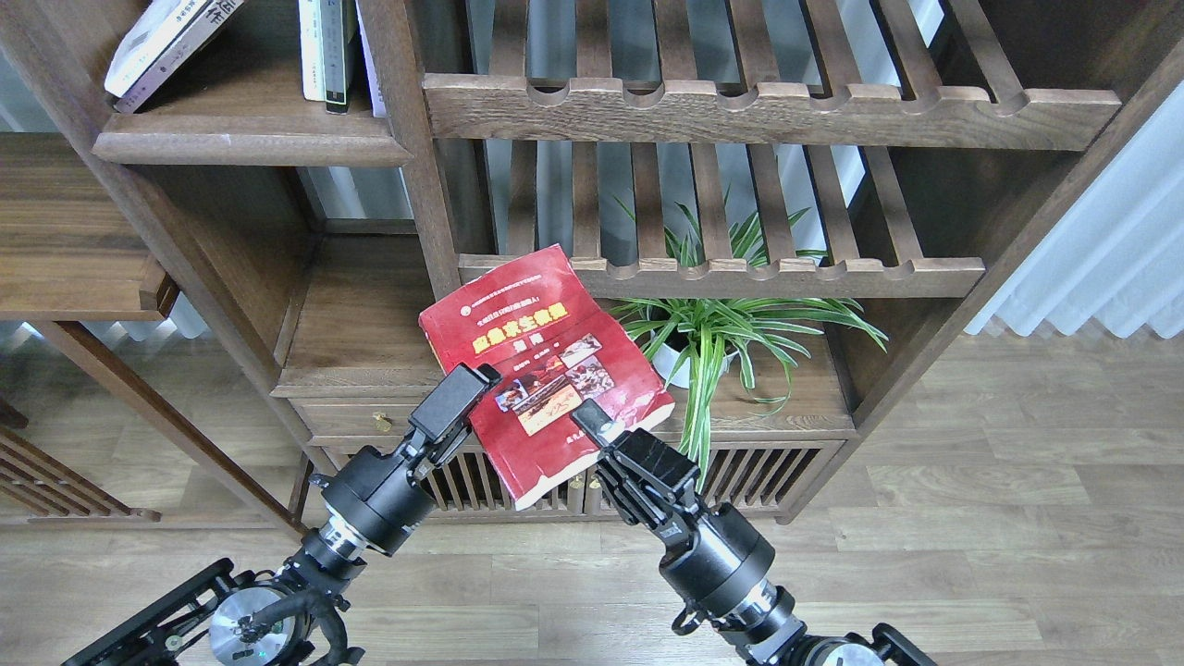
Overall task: Organize books on shelf
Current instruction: 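Grip the red book between both grippers and hold it, then carry the red book with the left gripper up to the top shelf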
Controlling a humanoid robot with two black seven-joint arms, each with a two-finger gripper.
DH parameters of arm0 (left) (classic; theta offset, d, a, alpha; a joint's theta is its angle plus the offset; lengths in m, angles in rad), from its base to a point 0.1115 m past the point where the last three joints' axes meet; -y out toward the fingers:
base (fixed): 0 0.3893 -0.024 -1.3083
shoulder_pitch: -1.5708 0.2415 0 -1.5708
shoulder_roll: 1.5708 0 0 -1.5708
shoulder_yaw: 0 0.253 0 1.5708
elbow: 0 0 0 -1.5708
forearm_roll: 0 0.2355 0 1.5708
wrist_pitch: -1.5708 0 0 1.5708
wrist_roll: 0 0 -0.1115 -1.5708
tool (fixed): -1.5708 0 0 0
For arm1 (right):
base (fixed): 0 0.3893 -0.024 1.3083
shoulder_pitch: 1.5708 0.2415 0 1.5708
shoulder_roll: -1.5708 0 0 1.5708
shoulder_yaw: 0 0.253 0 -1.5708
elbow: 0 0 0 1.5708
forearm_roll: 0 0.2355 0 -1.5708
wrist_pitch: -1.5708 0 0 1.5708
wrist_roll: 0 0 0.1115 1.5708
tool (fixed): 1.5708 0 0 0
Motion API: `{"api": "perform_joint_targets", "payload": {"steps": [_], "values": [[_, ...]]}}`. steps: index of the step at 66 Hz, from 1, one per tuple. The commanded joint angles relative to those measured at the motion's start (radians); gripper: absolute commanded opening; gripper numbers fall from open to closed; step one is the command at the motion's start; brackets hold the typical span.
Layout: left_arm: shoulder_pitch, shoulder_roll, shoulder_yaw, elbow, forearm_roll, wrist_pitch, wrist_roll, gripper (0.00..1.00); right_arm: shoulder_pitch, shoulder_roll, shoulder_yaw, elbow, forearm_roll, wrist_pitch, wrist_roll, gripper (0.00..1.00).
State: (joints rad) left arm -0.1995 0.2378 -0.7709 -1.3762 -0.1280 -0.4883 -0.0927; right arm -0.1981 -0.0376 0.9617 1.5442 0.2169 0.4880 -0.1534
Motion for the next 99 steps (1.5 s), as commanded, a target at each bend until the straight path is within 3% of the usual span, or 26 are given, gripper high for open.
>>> {"api": "perform_joint_targets", "payload": {"steps": [1,14,34,38,40,47,55,77,99], "values": [[0.002,0.018,-0.018,-0.001,0.001,0.000,0.001,0.04,-0.006,0.034,0.035,0.001,-0.014,0.001,0.002,0.37],[-0.001,0.069,-0.045,-0.003,0.001,0.000,0.004,0.04,-0.032,0.038,0.129,-0.012,-0.021,0.001,0.002,0.52],[-0.008,0.126,-0.171,-0.003,0.010,0.000,0.036,0.02,-0.032,0.038,0.137,-0.061,-0.070,0.001,0.002,0.56],[-0.009,0.147,-0.208,-0.003,0.014,0.000,0.071,0.01,-0.032,0.038,0.137,-0.072,-0.085,0.001,0.002,0.57],[-0.014,0.165,-0.261,-0.003,0.016,0.000,0.131,0.01,-0.032,0.038,0.138,-0.076,-0.091,0.001,0.002,0.58],[-0.015,0.175,-0.353,-0.003,0.014,0.000,0.224,0.01,-0.032,0.038,0.144,-0.079,-0.097,0.001,0.002,0.58],[-0.052,0.175,-0.439,-0.003,0.014,0.000,0.280,0.00,-0.032,0.038,0.144,-0.082,-0.099,0.001,0.002,0.59],[-0.149,0.176,-0.685,-0.003,0.013,0.000,0.275,0.00,-0.021,0.038,0.144,-0.105,-0.137,0.001,0.002,0.59],[-0.166,0.175,-0.786,-0.003,0.013,0.000,0.275,0.00,-0.024,0.038,0.143,-0.110,-0.157,0.001,0.000,0.59]]}}
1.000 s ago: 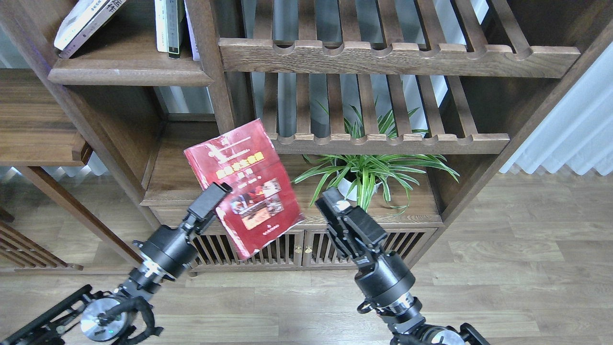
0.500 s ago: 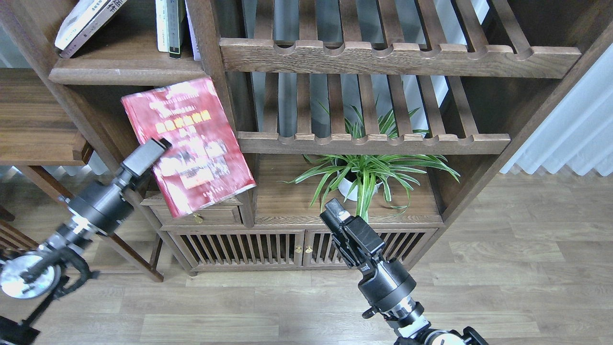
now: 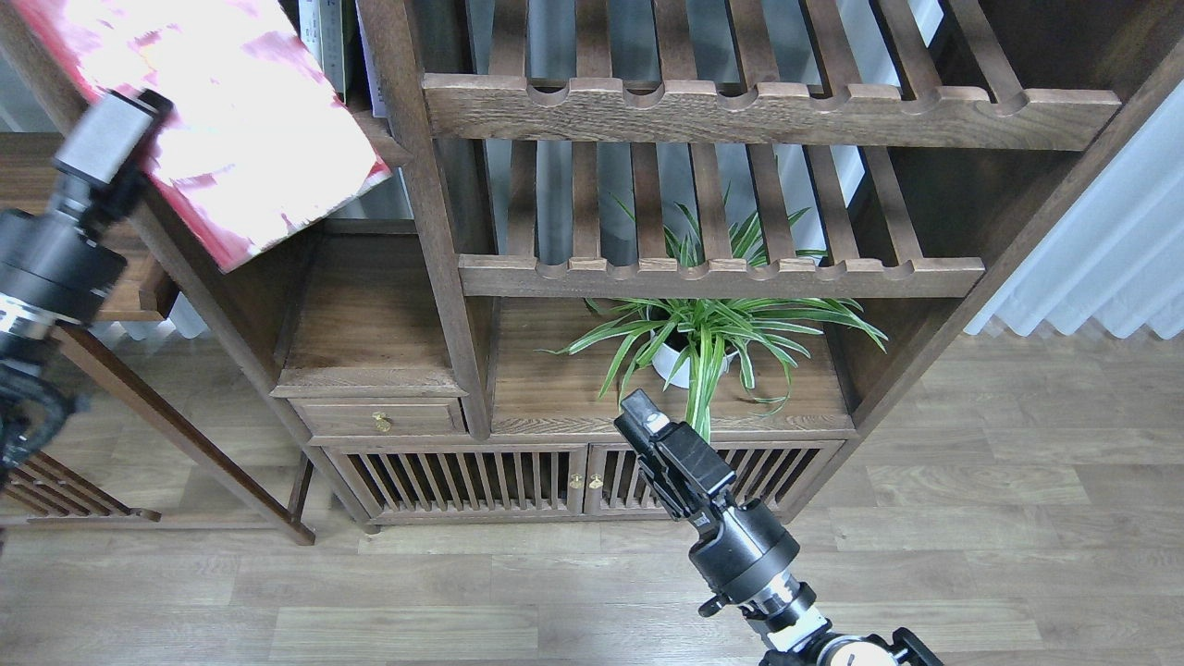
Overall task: Organize books on shelf
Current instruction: 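Carry the red book with the left gripper up to the top shelf, then place the red book on the top shelf and release with left gripper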
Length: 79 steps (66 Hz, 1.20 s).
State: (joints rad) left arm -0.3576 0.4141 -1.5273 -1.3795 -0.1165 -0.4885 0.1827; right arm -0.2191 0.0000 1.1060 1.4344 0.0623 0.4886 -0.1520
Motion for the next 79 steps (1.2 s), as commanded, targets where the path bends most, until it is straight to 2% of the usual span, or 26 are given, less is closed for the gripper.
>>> {"api": "perform_joint_targets", "payload": {"steps": [1,24,33,41,69,75,79], "values": [[-0.008,-0.002,-0.031,0.000,0.001,0.000,0.000,0.00,-0.003,0.000,-0.002,0.000,-0.002,0.000,0.000,0.59],[-0.064,-0.002,-0.120,0.028,0.006,0.000,0.004,0.00,0.011,0.000,-0.011,-0.002,-0.029,0.000,-0.001,0.59],[-0.146,0.000,-0.166,0.040,0.009,0.000,0.035,0.00,0.027,0.000,-0.015,-0.002,-0.038,0.000,-0.001,0.59],[-0.245,0.002,-0.211,0.082,0.102,0.000,0.086,0.00,0.029,0.000,-0.018,0.000,-0.038,0.000,-0.001,0.59],[-0.328,-0.002,-0.235,0.083,0.406,0.000,0.080,0.00,0.024,0.000,-0.038,0.003,-0.050,0.000,-0.003,0.60],[-0.342,-0.008,-0.244,0.086,0.480,0.000,0.069,0.00,0.024,0.000,-0.048,0.003,-0.052,0.000,-0.003,0.61],[-0.371,-0.012,-0.244,0.089,0.541,0.000,0.040,0.00,0.024,0.000,-0.060,0.003,-0.052,0.000,-0.003,0.63]]}}
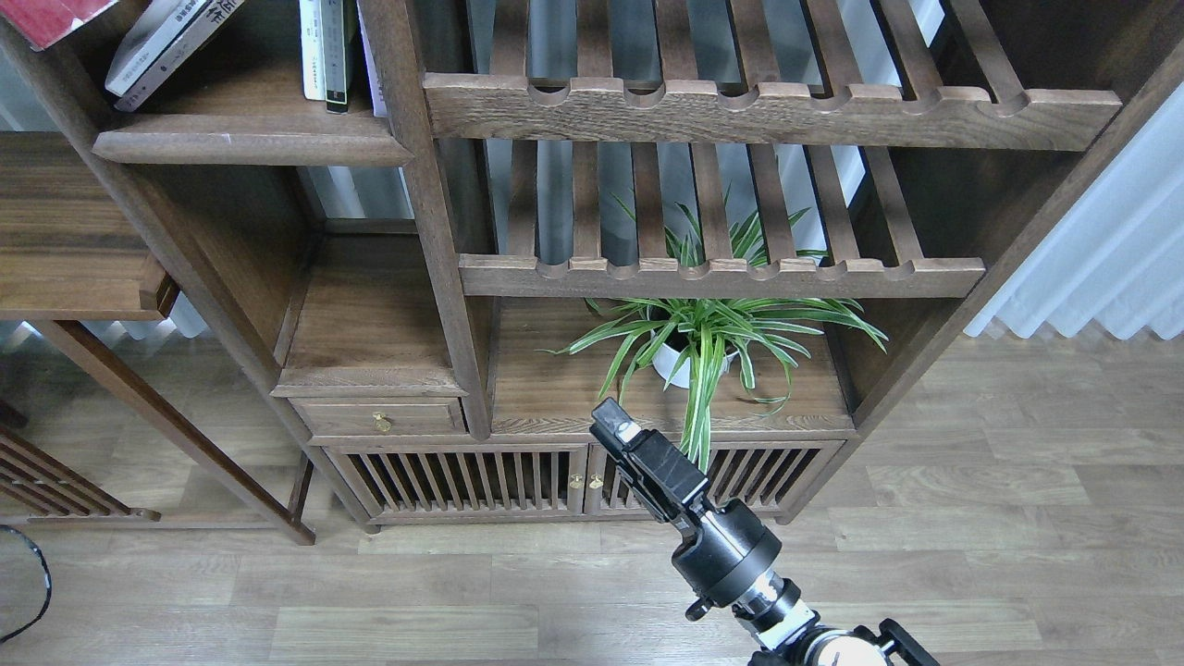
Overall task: Organize books on shelf
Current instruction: 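Place the red book on the top shelf and release with left gripper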
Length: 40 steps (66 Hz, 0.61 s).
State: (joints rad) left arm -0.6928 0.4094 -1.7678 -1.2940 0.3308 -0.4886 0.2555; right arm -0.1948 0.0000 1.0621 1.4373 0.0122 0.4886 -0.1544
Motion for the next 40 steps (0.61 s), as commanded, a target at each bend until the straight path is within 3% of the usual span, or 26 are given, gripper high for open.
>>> {"api": "perform_joint_targets", "payload": {"steps": [1,6,8,23,40], "values": [[-0.040,-0.007,-0.004,0.004,0.102,0.000,-0.039,0.00,-0.002,0.000,-0.016,0.000,-0.001,0.000,-0.001,0.63],[-0.076,-0.018,0.004,0.009,0.177,0.000,-0.099,0.00,-0.002,0.000,-0.025,-0.001,-0.001,0.000,-0.001,0.64],[-0.105,-0.021,0.020,0.013,0.224,0.000,-0.151,0.00,-0.002,0.000,-0.034,-0.001,-0.001,0.000,-0.001,0.65],[-0.205,-0.020,0.076,0.134,0.310,0.000,-0.191,0.00,0.002,0.000,-0.053,-0.001,-0.001,0.000,0.001,0.65],[-0.229,-0.015,0.117,0.274,0.433,0.000,-0.309,0.00,0.005,0.000,-0.050,-0.001,0.005,0.000,0.003,0.65]]}}
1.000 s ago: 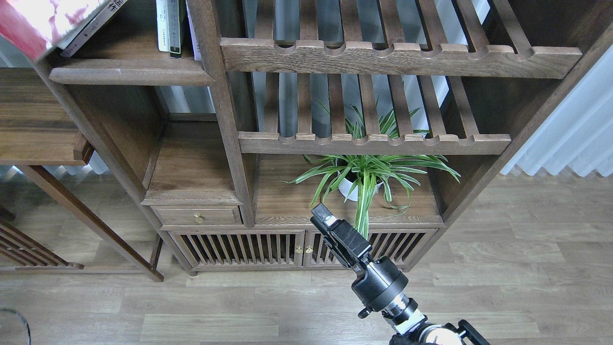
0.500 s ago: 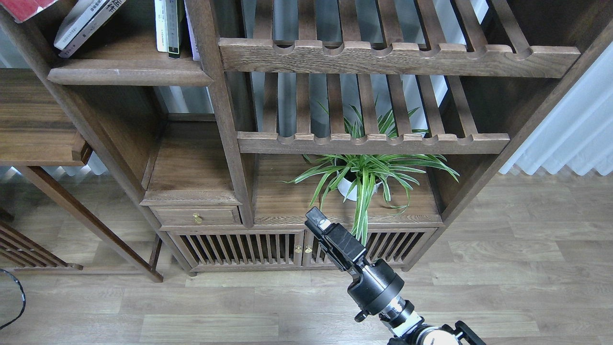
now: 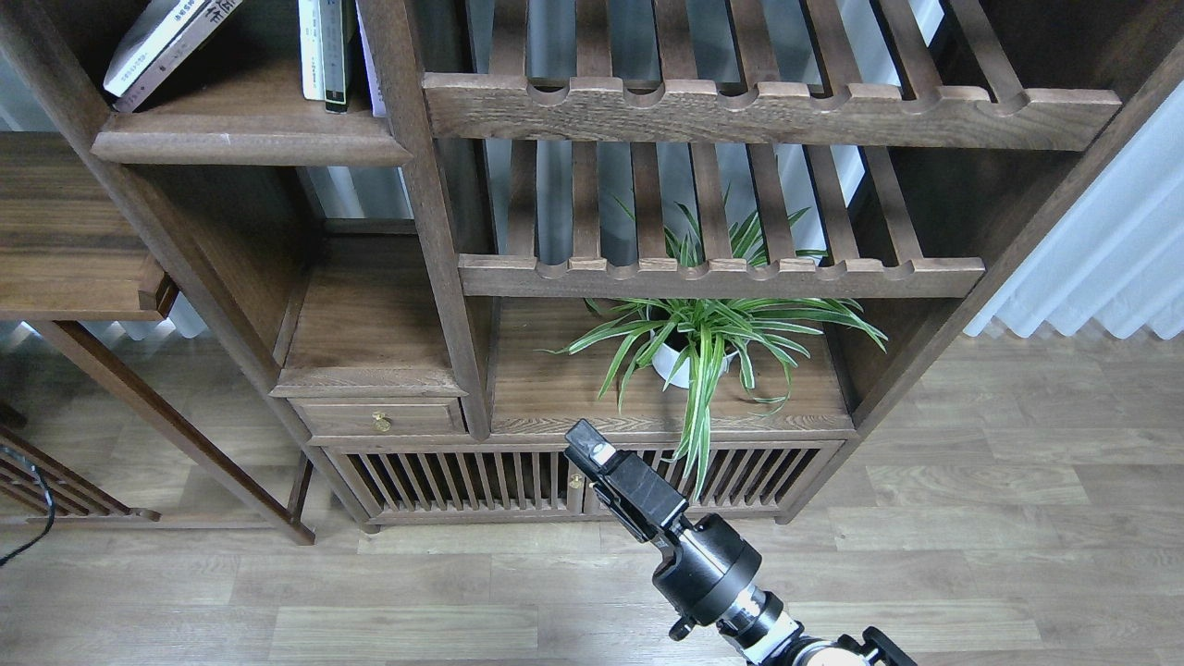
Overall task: Organize books on shelf
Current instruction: 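Place the red book on the top shelf and release with left gripper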
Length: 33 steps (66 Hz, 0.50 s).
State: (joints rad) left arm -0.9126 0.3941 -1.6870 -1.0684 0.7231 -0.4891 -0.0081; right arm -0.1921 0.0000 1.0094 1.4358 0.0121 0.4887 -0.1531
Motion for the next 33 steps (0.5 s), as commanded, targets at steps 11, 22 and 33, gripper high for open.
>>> {"api": "perform_joint_targets", "payload": {"steps": [11,22,33], "values": [[-0.060,0.003,0.124,0.110,0.058,0.000,-0.092,0.00,0.003,0.000,0.012,0.000,0.011,0.000,0.003,0.66],[-0.172,-0.009,0.250,0.225,0.068,0.006,-0.147,0.00,0.008,0.000,0.017,0.000,0.012,0.000,0.004,0.67],[-0.238,-0.037,0.343,0.318,0.067,0.061,-0.214,0.00,0.008,0.000,0.018,0.000,0.014,0.000,0.007,0.67]]}}
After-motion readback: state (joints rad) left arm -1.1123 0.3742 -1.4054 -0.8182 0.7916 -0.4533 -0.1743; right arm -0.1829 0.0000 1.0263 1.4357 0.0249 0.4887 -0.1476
